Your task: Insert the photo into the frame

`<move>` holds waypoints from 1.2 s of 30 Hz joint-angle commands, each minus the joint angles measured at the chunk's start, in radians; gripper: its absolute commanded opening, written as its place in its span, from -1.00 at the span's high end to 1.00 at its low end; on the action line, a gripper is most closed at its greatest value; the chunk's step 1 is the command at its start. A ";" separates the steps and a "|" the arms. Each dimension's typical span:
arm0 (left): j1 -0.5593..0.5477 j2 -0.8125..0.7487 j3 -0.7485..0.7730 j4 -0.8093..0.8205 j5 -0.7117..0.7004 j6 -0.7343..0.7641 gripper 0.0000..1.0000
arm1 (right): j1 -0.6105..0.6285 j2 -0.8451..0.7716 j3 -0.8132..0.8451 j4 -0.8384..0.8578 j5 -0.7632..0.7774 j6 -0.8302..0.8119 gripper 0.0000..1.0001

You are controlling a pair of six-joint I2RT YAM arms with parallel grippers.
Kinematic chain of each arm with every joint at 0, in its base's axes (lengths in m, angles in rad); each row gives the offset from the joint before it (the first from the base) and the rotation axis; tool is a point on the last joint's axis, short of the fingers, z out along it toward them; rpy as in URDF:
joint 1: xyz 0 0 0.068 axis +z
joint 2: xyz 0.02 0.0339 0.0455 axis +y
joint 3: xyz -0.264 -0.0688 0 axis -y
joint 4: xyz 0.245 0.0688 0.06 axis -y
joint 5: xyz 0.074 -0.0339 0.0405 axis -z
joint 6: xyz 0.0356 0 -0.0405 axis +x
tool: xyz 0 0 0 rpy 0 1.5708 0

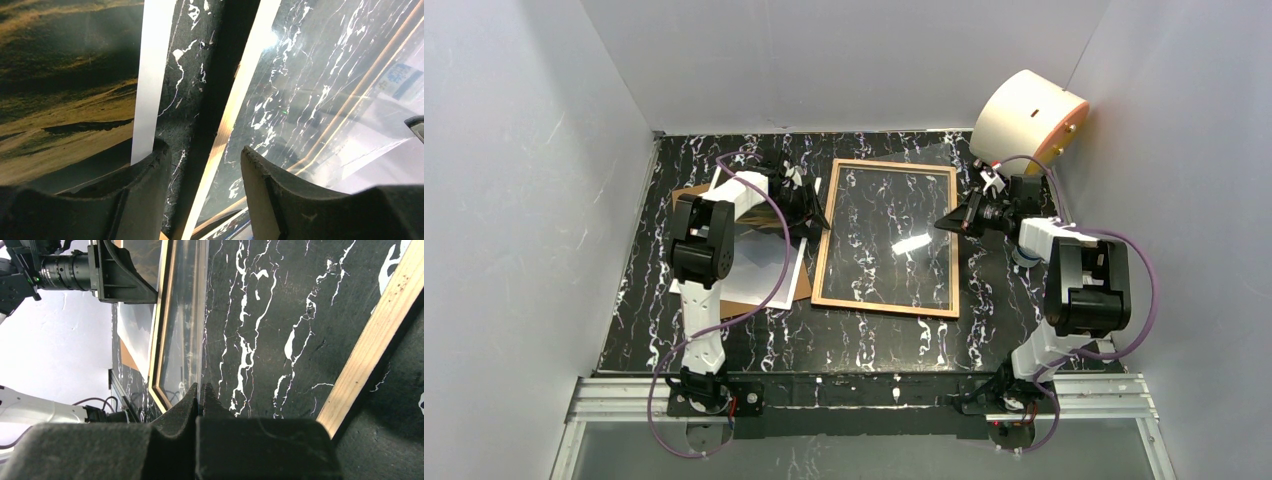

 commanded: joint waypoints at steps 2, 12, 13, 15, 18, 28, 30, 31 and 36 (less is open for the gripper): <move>-0.025 0.054 -0.015 -0.036 -0.049 0.019 -0.01 | 0.002 0.028 0.032 0.018 -0.038 0.002 0.97; -0.032 0.060 -0.014 -0.036 -0.047 0.018 0.10 | 0.016 0.077 0.066 -0.012 -0.053 -0.007 0.96; -0.034 0.062 -0.014 -0.036 -0.047 0.018 0.11 | 0.018 0.079 0.069 -0.012 -0.056 -0.006 0.96; -0.035 0.062 -0.013 -0.036 -0.047 0.018 0.12 | 0.018 0.083 0.072 -0.009 -0.064 -0.003 0.96; -0.036 0.064 -0.012 -0.036 -0.046 0.018 0.13 | 0.020 0.093 0.080 -0.015 -0.064 -0.001 0.94; -0.039 0.066 -0.015 -0.036 -0.039 0.021 0.17 | 0.025 0.126 0.090 -0.020 -0.034 0.081 0.79; -0.040 0.066 -0.018 -0.037 -0.040 0.021 0.17 | 0.026 0.130 0.089 -0.008 -0.045 0.102 0.79; -0.041 0.066 -0.018 -0.036 -0.039 0.022 0.17 | 0.026 0.133 0.091 -0.005 -0.053 0.110 0.80; -0.040 0.066 -0.020 -0.036 -0.040 0.022 0.17 | 0.027 0.139 0.099 0.033 -0.093 0.182 0.81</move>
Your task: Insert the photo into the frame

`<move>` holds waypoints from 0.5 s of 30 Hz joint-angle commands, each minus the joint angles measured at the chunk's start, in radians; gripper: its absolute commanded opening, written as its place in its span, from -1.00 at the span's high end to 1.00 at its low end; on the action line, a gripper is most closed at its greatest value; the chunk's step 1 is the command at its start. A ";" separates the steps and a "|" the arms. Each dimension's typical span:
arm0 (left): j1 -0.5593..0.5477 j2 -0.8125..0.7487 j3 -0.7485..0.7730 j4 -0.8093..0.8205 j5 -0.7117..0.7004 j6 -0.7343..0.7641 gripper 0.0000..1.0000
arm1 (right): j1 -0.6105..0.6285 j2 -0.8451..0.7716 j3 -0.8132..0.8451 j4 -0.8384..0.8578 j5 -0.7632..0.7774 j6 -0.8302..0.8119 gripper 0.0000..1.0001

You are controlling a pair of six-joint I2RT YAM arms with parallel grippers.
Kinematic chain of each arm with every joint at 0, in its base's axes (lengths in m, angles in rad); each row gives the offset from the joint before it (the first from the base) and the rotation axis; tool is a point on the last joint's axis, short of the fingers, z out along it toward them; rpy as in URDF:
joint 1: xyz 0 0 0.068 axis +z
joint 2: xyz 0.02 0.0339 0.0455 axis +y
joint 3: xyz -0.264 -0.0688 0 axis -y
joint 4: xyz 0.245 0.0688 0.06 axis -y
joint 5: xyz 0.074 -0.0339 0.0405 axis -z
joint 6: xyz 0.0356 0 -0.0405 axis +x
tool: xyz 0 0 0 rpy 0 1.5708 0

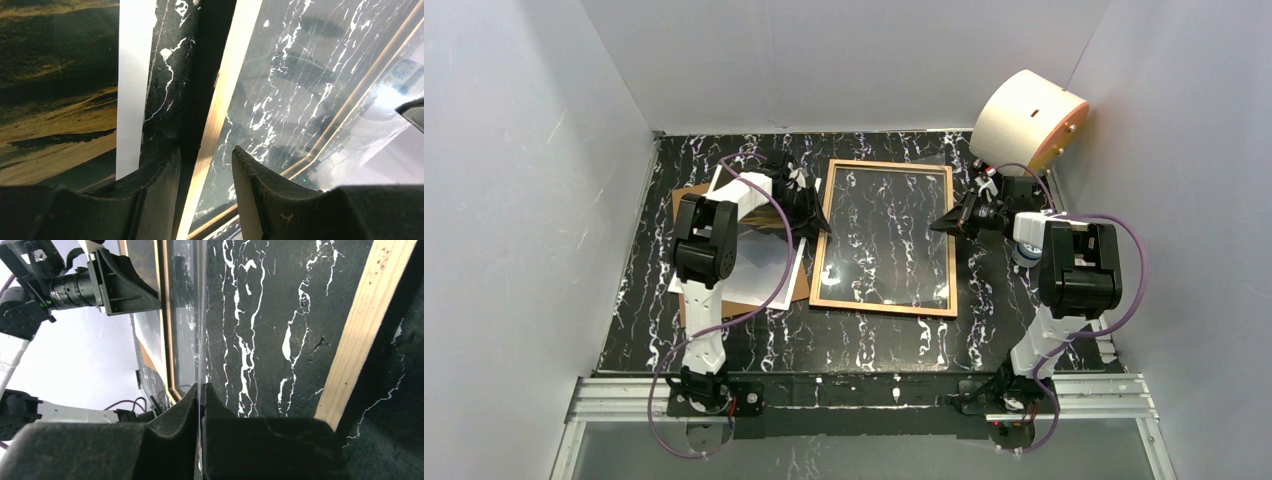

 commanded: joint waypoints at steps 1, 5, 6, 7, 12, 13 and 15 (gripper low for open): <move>-0.021 0.056 -0.021 -0.041 -0.043 0.024 0.17 | 0.014 0.012 0.048 0.044 -0.065 0.067 0.80; -0.022 0.055 -0.021 -0.041 -0.043 0.024 0.16 | 0.015 0.019 0.073 -0.019 -0.036 0.038 0.69; -0.022 0.054 -0.022 -0.040 -0.047 0.024 0.15 | 0.017 0.021 0.081 -0.042 -0.027 0.032 0.67; -0.021 0.050 -0.020 -0.044 -0.053 0.024 0.13 | 0.018 0.024 0.093 -0.066 -0.018 0.023 0.64; -0.021 0.040 0.011 -0.077 -0.070 0.040 0.08 | 0.019 0.029 0.123 -0.147 0.014 -0.004 0.51; -0.021 0.039 0.017 -0.083 -0.070 0.043 0.07 | 0.019 0.030 0.125 -0.153 0.016 -0.005 0.48; -0.021 0.039 0.026 -0.094 -0.067 0.046 0.05 | 0.020 0.033 0.132 -0.166 0.024 -0.008 0.40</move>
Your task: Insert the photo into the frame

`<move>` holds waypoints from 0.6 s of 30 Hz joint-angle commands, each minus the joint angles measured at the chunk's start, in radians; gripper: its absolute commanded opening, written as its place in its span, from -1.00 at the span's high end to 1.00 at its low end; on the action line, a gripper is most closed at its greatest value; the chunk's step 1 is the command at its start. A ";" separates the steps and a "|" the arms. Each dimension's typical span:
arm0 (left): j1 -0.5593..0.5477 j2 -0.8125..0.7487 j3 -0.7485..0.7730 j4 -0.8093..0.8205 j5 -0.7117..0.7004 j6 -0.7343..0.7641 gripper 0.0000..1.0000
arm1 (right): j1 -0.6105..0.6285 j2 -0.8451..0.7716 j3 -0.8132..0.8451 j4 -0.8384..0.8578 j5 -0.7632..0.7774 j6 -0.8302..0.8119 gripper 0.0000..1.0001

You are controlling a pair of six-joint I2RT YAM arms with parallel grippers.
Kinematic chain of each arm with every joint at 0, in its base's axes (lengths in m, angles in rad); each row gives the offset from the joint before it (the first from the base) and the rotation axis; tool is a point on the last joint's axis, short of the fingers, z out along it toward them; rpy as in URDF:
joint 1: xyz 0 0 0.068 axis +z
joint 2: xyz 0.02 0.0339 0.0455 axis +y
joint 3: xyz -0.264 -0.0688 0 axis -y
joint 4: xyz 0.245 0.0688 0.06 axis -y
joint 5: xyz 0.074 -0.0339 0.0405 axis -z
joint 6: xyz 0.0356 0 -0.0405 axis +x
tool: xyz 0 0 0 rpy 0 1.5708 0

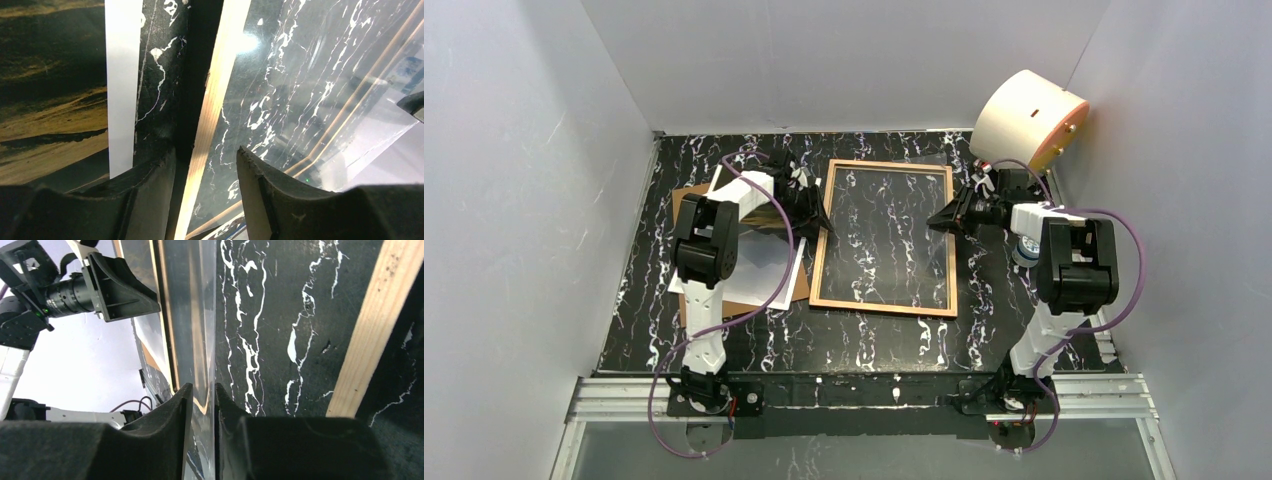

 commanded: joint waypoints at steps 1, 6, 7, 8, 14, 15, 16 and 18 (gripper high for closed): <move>-0.015 0.037 0.011 -0.075 -0.059 0.038 0.03 | 0.004 0.005 0.050 -0.065 0.009 -0.026 0.37; -0.014 0.033 0.025 -0.091 -0.061 0.042 -0.05 | 0.004 -0.003 0.075 -0.117 0.032 -0.046 0.09; -0.015 0.030 0.030 -0.096 -0.064 0.045 -0.08 | 0.005 -0.006 0.082 -0.129 0.035 -0.048 0.02; -0.015 0.029 0.034 -0.104 -0.072 0.049 -0.13 | 0.005 -0.010 0.088 -0.139 0.039 -0.048 -0.04; -0.015 0.016 0.065 -0.149 -0.114 0.076 -0.23 | 0.005 -0.018 0.121 -0.194 0.060 -0.061 -0.24; -0.015 0.015 0.066 -0.153 -0.114 0.078 -0.24 | 0.005 -0.018 0.126 -0.204 0.066 -0.063 -0.26; -0.015 0.013 0.066 -0.155 -0.114 0.078 -0.25 | 0.005 -0.019 0.129 -0.214 0.075 -0.066 -0.28; -0.015 0.007 0.067 -0.158 -0.116 0.078 -0.26 | 0.004 -0.022 0.142 -0.238 0.088 -0.072 -0.33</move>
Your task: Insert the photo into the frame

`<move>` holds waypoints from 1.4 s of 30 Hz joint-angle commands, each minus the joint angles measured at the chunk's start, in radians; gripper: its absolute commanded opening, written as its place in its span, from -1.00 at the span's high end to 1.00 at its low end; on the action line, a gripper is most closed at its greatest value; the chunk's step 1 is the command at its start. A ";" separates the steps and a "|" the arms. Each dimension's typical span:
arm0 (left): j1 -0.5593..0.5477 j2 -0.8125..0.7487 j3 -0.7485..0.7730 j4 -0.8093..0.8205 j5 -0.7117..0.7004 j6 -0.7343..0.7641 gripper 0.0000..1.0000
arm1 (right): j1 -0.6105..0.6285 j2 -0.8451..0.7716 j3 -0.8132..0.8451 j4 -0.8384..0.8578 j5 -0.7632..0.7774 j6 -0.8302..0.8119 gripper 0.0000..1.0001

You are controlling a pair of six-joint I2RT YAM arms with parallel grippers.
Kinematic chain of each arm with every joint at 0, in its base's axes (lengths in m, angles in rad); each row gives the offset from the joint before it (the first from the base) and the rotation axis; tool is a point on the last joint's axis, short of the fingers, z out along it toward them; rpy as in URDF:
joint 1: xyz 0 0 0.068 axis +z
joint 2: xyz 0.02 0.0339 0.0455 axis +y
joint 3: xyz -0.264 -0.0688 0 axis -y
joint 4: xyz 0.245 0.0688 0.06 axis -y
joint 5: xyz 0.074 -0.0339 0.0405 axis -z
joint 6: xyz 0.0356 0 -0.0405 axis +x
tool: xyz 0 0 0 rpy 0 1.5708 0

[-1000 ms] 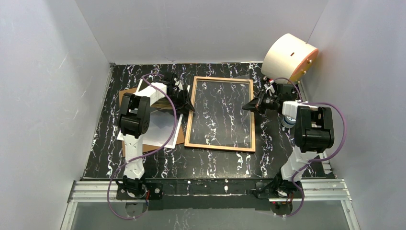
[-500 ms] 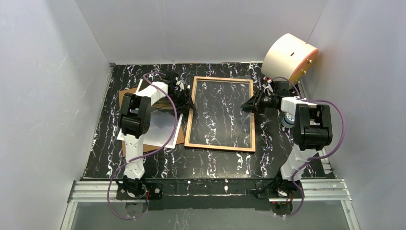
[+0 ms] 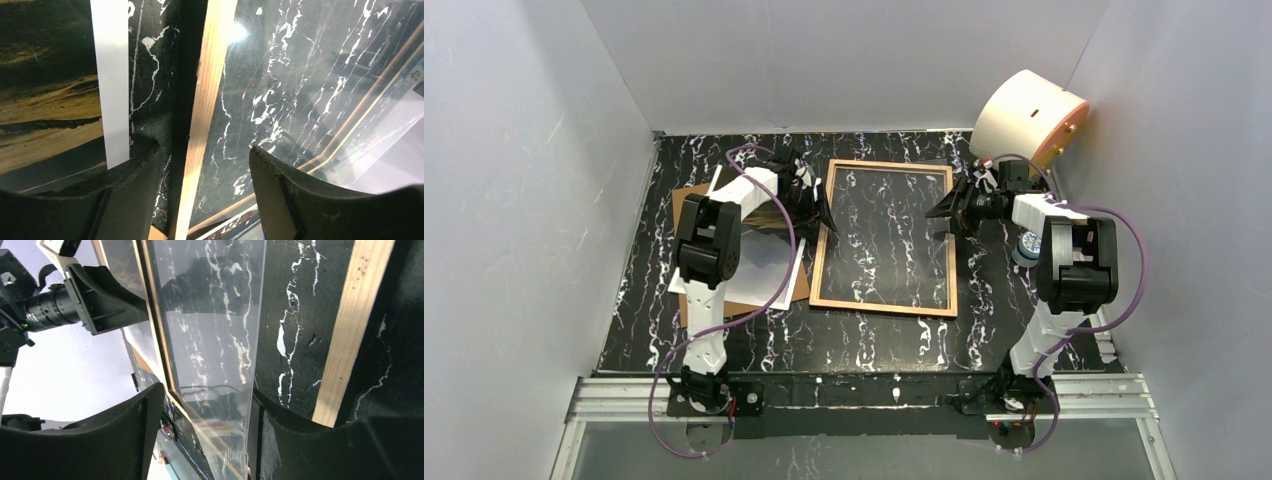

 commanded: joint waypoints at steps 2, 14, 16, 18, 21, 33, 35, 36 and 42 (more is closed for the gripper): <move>0.003 0.000 0.013 -0.076 -0.061 0.035 -0.29 | 0.004 -0.035 0.066 -0.085 0.043 -0.025 -0.39; 0.009 -0.009 0.042 -0.087 -0.043 0.031 -0.35 | 0.003 -0.113 0.122 -0.198 0.258 -0.099 -0.46; 0.009 -0.008 0.043 -0.088 -0.039 0.030 -0.36 | 0.003 -0.134 0.112 -0.198 0.301 -0.105 -0.47; 0.009 -0.005 0.042 -0.088 -0.037 0.030 -0.36 | 0.003 -0.145 0.102 -0.204 0.342 -0.114 -0.49; 0.009 0.000 0.042 -0.089 -0.034 0.030 -0.36 | 0.003 -0.137 0.093 -0.223 0.387 -0.122 -0.52; 0.009 0.027 0.027 -0.087 -0.035 0.041 -0.25 | 0.042 -0.022 0.096 -0.249 0.412 -0.133 -0.46; 0.009 0.029 0.020 -0.083 -0.031 0.040 -0.21 | 0.049 -0.002 0.095 -0.253 0.420 -0.134 -0.37; 0.009 0.030 0.016 -0.081 -0.028 0.038 -0.19 | 0.051 0.003 0.092 -0.253 0.421 -0.134 -0.34; 0.010 0.031 0.000 -0.066 -0.007 0.030 -0.08 | 0.058 0.021 0.074 -0.251 0.434 -0.128 -0.15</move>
